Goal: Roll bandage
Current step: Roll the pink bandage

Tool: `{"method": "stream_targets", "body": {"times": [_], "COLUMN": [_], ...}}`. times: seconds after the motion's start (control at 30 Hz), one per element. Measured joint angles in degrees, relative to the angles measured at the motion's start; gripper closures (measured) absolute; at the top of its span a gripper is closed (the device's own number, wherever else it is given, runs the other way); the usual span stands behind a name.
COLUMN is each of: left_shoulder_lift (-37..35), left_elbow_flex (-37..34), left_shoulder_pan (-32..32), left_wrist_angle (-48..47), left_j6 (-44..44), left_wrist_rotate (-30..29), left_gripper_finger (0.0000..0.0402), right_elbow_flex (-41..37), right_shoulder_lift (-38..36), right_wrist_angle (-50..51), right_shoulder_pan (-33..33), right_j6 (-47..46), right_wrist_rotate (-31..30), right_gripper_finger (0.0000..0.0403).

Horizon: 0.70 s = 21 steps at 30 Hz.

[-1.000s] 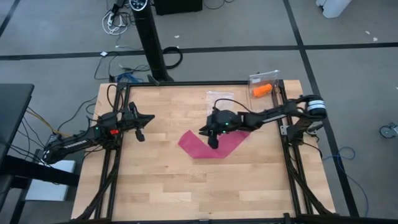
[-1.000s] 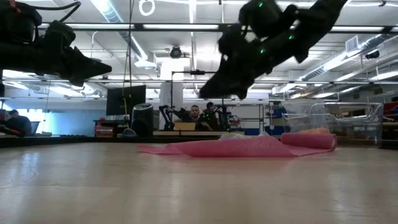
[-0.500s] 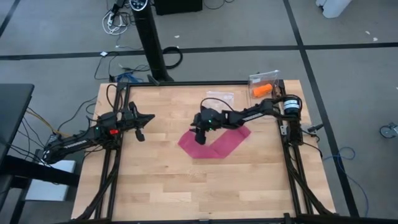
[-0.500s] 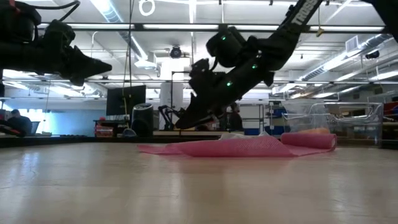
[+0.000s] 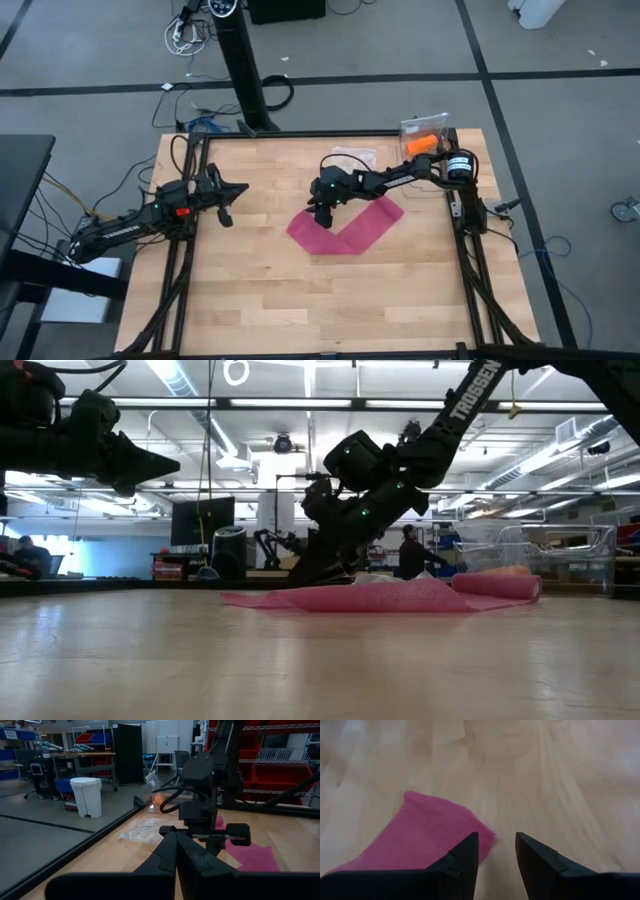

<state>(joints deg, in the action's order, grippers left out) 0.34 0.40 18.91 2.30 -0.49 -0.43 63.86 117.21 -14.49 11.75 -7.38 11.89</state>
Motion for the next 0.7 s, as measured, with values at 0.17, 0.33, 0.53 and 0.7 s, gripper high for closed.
{"method": "stream_targets", "body": {"times": [0.17,0.33,0.53,0.7], "left_shoulder_lift": [0.0,0.0,0.0,0.0], "left_elbow_flex": [0.0,0.0,0.0,0.0], "left_shoulder_pan": [0.0,0.0,0.0,0.0], "left_wrist_angle": [0.0,0.0,0.0,0.0], "left_j6": [0.0,0.0,0.0,0.0], "left_wrist_rotate": [0.0,0.0,0.0,0.0], "left_gripper_finger": [0.0390,0.0390,0.0390,0.0390], "right_elbow_flex": [0.0,0.0,0.0,0.0], "right_shoulder_lift": [0.0,0.0,0.0,0.7], "right_wrist_angle": [1.1,-0.5,-0.5,-1.6], "right_shoulder_pan": [0.0,0.4,0.2,-0.3], "right_j6": [0.1,0.5,0.5,0.5], "right_wrist_rotate": [0.4,2.1,1.4,-0.2], "right_gripper_finger": [0.0273,0.0275,0.0278,0.0278]}}
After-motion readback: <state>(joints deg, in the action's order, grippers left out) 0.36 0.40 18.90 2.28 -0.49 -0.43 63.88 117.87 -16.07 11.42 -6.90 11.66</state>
